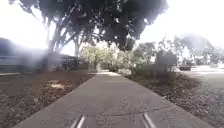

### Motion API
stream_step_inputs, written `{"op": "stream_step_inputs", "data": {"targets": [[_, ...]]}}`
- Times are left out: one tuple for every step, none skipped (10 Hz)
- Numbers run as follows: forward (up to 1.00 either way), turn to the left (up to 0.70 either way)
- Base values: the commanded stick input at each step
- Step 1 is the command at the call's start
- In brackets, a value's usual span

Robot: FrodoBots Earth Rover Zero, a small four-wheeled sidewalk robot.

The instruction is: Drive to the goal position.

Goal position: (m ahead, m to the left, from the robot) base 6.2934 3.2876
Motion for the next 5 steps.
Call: {"op": "stream_step_inputs", "data": {"targets": [[0.70,0.00],[0.70,0.00],[0.70,0.00],[0.70,0.00],[0.70,0.00]]}}
